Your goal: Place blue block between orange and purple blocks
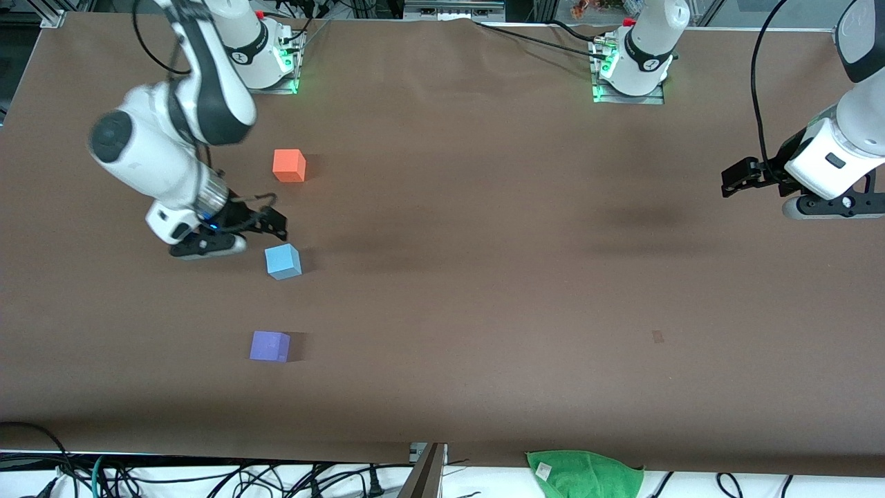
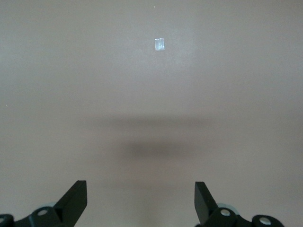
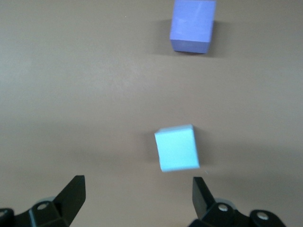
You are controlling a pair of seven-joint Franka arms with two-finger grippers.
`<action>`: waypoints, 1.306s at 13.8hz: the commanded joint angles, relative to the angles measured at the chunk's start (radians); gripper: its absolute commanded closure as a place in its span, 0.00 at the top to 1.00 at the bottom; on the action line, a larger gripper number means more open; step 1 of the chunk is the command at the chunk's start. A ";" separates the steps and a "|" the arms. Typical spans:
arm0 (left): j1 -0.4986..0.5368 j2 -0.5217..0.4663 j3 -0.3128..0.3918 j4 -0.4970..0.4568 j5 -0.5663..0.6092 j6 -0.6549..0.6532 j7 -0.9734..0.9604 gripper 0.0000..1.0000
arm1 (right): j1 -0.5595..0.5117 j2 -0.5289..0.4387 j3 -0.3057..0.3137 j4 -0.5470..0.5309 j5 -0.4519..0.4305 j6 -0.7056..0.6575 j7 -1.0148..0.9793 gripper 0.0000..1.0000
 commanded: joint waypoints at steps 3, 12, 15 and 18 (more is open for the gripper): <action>-0.001 -0.010 -0.004 0.004 -0.017 -0.016 0.011 1.00 | -0.005 -0.082 -0.045 0.182 -0.153 -0.312 0.007 0.99; -0.001 -0.010 -0.005 0.004 -0.017 -0.022 0.011 1.00 | -0.165 -0.130 0.023 0.393 -0.218 -0.693 -0.039 0.99; -0.001 -0.010 -0.005 0.004 -0.017 -0.022 0.012 1.00 | -0.244 -0.133 0.090 0.396 -0.233 -0.696 -0.063 0.99; -0.001 -0.010 -0.005 0.004 -0.017 -0.022 0.012 1.00 | -0.247 -0.124 0.090 0.411 -0.230 -0.694 -0.063 1.00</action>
